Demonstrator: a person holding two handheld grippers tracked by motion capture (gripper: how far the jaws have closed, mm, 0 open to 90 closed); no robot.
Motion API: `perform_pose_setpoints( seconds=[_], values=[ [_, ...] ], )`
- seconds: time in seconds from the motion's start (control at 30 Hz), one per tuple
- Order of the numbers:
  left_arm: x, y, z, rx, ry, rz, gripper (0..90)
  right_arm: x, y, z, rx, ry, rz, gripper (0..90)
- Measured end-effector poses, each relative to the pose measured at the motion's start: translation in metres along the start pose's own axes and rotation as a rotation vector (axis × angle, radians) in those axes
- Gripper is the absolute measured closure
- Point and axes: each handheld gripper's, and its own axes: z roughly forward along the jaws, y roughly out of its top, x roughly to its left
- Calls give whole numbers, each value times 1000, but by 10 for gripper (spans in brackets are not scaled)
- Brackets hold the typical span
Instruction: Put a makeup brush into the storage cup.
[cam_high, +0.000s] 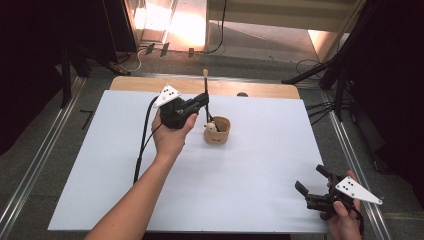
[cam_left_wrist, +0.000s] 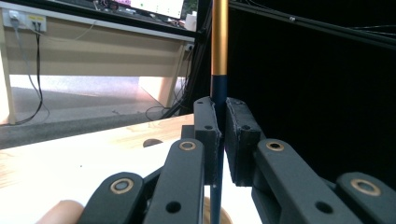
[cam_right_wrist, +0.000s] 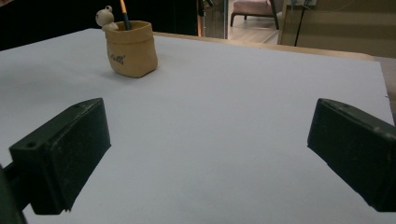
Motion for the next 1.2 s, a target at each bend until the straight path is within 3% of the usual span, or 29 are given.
perform_pose_setpoints(
  seconds=[0.67, 1.2],
  values=[
    [-7, -5, 24, -14, -8, -7, 853, -1, 0, -1, -12, 2, 6, 0],
    [-10, -15, 38, -10, 0, 13, 853, 0, 0, -1, -10, 10, 17, 0]
  ],
)
